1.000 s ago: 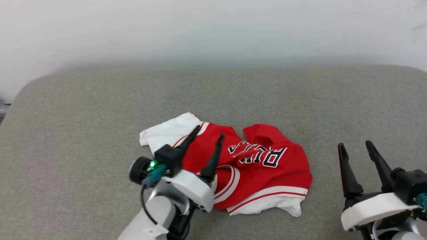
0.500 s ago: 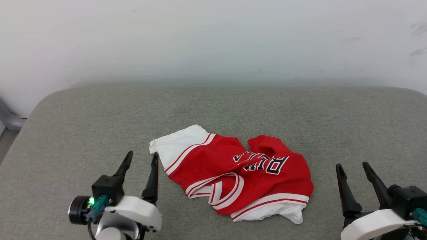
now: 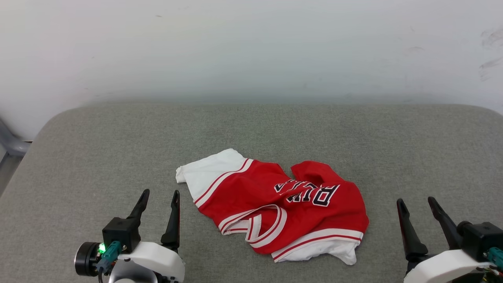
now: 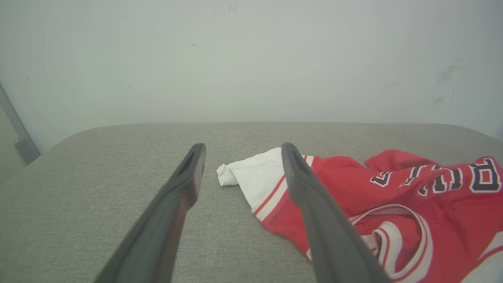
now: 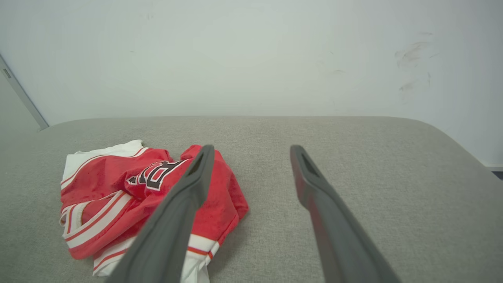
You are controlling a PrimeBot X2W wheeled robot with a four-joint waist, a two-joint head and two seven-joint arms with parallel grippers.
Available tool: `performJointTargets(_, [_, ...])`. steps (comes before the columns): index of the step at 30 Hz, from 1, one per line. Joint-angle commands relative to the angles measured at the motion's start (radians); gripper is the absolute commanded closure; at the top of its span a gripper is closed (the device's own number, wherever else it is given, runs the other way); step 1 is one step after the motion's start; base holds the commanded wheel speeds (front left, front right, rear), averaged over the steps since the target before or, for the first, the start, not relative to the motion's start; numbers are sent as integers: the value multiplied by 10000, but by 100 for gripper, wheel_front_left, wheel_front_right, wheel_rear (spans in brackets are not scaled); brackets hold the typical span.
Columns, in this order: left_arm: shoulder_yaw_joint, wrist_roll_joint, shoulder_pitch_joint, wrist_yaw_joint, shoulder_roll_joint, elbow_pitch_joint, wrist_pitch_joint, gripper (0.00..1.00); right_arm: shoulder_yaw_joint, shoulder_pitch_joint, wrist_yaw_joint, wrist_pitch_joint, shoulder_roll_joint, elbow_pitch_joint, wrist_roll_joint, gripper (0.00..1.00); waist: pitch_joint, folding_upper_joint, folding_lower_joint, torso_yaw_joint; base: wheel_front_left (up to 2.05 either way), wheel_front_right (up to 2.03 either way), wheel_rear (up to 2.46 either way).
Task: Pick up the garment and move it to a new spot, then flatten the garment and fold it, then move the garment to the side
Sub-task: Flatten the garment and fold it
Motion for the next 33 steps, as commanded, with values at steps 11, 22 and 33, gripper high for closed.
performJointTargets(11, [-195,183,-405,-246,-137,1,-63,0,343,241,-7,2728,-223,488,-292,0,223,0,1,473,0,0,0])
performJointTargets(22, [-142,439,-894,-439,-520,-359,-53,0,1151,-637,-5,4999,-920,1092,337,0,1421,0,1,1132,0,0,0])
performJointTargets(33, [135,741,-1219,-774,-968,-309,-53,0,2105,-1035,-4,6102,-1049,3445,1160,11,2117,0,1,1430,0,0,0])
